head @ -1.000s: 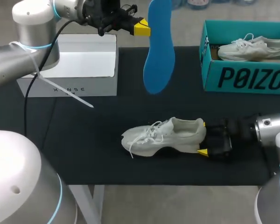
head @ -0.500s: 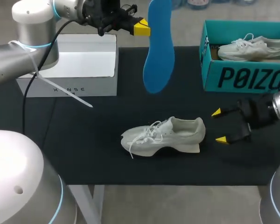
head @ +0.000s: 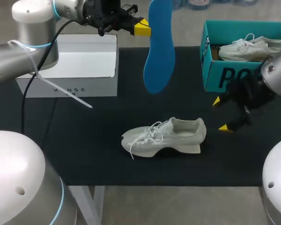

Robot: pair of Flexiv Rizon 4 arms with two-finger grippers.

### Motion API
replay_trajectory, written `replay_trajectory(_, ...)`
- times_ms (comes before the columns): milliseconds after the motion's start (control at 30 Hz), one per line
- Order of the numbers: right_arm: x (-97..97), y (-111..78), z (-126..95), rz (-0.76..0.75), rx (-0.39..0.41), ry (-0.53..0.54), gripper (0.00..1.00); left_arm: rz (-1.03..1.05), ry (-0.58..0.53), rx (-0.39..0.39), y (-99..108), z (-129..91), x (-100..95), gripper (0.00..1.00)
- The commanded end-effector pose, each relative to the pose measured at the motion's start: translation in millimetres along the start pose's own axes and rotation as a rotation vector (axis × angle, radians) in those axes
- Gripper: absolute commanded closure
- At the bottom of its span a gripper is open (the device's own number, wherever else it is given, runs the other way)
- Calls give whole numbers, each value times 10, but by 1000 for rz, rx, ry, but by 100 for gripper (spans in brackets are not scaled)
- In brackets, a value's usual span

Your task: Take the shoe out of the shoebox, open the shoe tongue, remove and reinsert the insole, then place the shoe into the shoebox

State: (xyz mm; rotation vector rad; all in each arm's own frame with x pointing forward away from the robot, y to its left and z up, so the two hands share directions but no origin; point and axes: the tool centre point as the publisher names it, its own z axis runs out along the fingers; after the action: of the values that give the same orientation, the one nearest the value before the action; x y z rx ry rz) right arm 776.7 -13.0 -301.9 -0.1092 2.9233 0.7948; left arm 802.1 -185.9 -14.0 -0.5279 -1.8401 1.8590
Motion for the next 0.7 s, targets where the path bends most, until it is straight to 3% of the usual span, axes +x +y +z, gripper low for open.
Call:
replay_trajectory(33, 28, 156, -7, -7, 455, -26, 0, 1, -2, 1, 8, 8, 8, 100)
replay_trajectory(167, 62, 218, 0, -19, 486, -27, 0, 1, -2, 1, 8, 8, 8, 100)
replay_trajectory(433, 253, 161, -109, 8, 483, -52, 0, 1, -2, 1, 8, 8, 8, 100)
replay_trajectory(700, 231, 98, -109, 12, 439, -58, 0, 1, -2, 1, 8, 8, 8, 100)
